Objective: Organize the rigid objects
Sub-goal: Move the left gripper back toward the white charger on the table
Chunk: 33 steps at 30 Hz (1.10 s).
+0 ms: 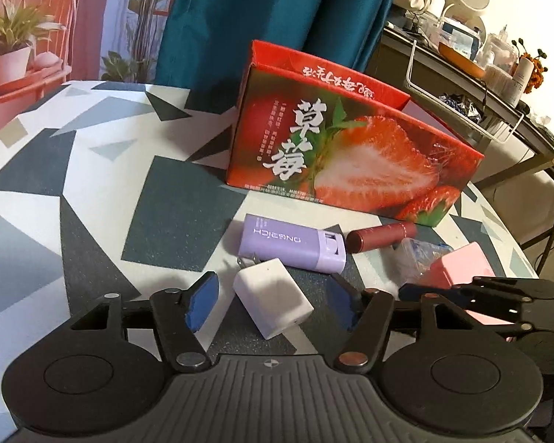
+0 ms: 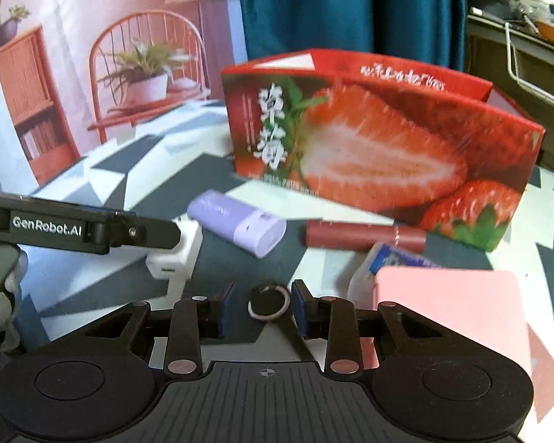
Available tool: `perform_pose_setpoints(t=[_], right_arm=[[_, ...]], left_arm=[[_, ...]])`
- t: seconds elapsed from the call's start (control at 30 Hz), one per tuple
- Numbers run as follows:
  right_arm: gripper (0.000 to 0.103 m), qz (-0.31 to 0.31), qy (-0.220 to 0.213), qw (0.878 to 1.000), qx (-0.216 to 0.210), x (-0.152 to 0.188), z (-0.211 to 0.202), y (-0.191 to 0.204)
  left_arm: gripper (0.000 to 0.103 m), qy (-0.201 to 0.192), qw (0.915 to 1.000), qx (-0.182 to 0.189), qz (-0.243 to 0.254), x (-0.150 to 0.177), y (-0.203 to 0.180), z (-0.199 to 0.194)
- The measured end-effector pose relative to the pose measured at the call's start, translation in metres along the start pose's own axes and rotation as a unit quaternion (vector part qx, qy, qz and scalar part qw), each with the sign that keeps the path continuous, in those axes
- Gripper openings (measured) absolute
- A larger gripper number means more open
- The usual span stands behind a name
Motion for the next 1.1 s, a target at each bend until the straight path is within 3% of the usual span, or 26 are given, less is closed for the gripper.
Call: perform_pose_setpoints(t=[0.67, 0.83, 0.87, 0.9, 1.1], right_arm=[[0.032, -0.061, 0.005, 0.998, 0.029, 0.006, 0.021, 0.006], [0.025, -0.07, 0.002, 0.997, 0.026, 0.008, 0.019, 0.008], [0.022, -0.067, 0.001, 0.997, 0.024, 0.007, 0.018, 0.008], [0.013, -0.066, -0.004, 0.998, 0.023, 0.007, 0.015, 0.008], [0.001, -0.069, -0.029, 0.997, 0.01, -0.003, 0.0, 0.011]], left_arm=[[0.067, 0.022, 0.9997, 0.004, 0.002, 0.013, -0.005, 0.011], [0.067, 0.024, 0.9997, 0.004, 0.002, 0.013, -0.004, 0.012], [0.067, 0.024, 0.9997, 0.004, 0.002, 0.013, -0.004, 0.012], [0.067, 0.023, 0.9997, 0.004, 0.002, 0.013, -0.004, 0.012], [0.067, 0.024, 0.9997, 0.004, 0.002, 0.013, -0.004, 0.013]])
Point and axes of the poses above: each gripper's, at about its wrist camera, not at the fingertips, and z roughly the way its jaws point, y to its left, x to its underside, the point moved 5 cm from there along z, roughly the way its jaws point, and after that the axes turned 13 degrees about z, right-handed, at the moved point
